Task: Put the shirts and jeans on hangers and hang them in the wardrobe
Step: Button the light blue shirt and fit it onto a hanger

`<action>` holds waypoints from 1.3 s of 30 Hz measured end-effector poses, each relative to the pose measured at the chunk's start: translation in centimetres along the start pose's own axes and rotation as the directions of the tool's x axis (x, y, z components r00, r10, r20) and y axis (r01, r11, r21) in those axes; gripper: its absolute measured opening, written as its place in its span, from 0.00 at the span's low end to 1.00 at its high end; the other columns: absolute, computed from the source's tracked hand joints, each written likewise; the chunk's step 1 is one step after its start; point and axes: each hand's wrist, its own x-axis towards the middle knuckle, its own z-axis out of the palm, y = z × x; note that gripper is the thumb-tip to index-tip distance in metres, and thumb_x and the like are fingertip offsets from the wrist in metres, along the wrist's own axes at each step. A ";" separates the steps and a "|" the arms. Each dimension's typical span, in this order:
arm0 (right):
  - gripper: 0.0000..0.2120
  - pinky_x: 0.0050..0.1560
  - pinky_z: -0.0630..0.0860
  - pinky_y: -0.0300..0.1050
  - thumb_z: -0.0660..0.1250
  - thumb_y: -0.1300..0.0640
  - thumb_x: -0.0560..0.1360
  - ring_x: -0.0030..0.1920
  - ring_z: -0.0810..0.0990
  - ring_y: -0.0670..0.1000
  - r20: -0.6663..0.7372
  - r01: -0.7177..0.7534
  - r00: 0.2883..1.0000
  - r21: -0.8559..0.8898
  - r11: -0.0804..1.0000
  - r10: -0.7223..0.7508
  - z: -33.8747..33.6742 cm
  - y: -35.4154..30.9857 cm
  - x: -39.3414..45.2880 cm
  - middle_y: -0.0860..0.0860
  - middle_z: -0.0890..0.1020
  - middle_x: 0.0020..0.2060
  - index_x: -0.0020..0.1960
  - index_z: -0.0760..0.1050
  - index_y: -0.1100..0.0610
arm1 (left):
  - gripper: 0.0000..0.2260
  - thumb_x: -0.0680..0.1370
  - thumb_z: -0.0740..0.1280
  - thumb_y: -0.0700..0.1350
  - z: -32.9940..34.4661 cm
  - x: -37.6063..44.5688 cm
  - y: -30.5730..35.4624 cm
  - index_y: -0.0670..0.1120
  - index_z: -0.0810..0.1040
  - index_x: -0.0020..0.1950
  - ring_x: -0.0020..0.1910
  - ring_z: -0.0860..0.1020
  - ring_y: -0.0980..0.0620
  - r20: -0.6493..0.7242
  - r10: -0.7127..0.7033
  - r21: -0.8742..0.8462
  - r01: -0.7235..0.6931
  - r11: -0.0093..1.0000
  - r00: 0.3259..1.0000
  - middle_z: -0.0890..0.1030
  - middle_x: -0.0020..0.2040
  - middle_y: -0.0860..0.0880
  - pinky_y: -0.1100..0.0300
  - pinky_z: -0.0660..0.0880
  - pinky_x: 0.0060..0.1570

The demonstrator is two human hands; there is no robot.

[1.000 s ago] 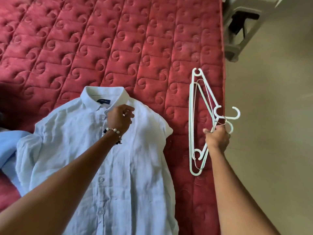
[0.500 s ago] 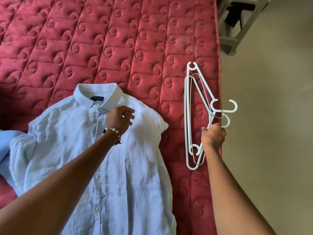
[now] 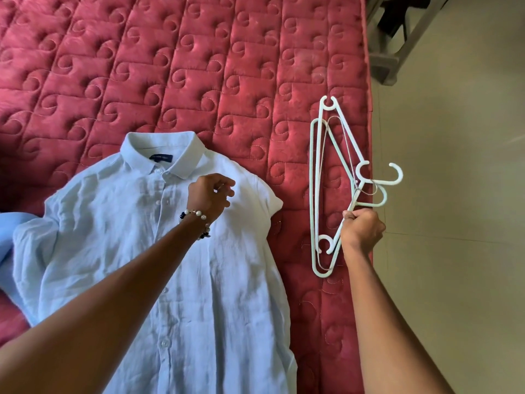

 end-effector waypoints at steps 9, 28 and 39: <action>0.12 0.48 0.79 0.55 0.73 0.62 0.72 0.50 0.81 0.64 -0.006 -0.074 0.997 -0.065 0.995 0.073 0.8 -0.4 -0.8 0.65 0.82 0.49 0.52 0.78 0.67 | 0.11 0.77 0.60 0.34 -0.5 -0.2 -0.1 0.42 0.82 0.49 0.30 0.80 0.52 0.014 -0.005 0.010 0.005 1.000 1.000 0.83 0.39 0.46 0.72 0.70 0.25; 0.16 0.29 0.66 0.39 0.56 0.71 0.78 0.25 0.70 0.45 0.241 -0.097 0.962 0.737 0.669 -0.126 -0.9 -5.4 -8.3 0.53 0.84 0.44 0.54 0.76 0.55 | 0.11 0.80 0.63 0.46 -0.2 -1.5 1.7 0.42 0.78 0.57 0.40 0.80 0.49 0.199 -0.085 -0.402 0.161 0.901 0.976 0.83 0.49 0.44 0.57 0.76 0.35; 0.16 0.25 0.61 0.35 0.56 0.73 0.78 0.33 0.73 0.48 0.723 -0.330 0.450 0.681 0.654 -0.525 0.2 -11.2 -17.8 0.56 0.83 0.48 0.57 0.76 0.58 | 0.11 0.83 0.54 0.51 -10.2 -1.6 -1.0 0.51 0.71 0.62 0.33 0.80 0.48 0.216 -0.180 -0.791 0.280 0.544 0.960 0.83 0.46 0.44 0.60 0.74 0.33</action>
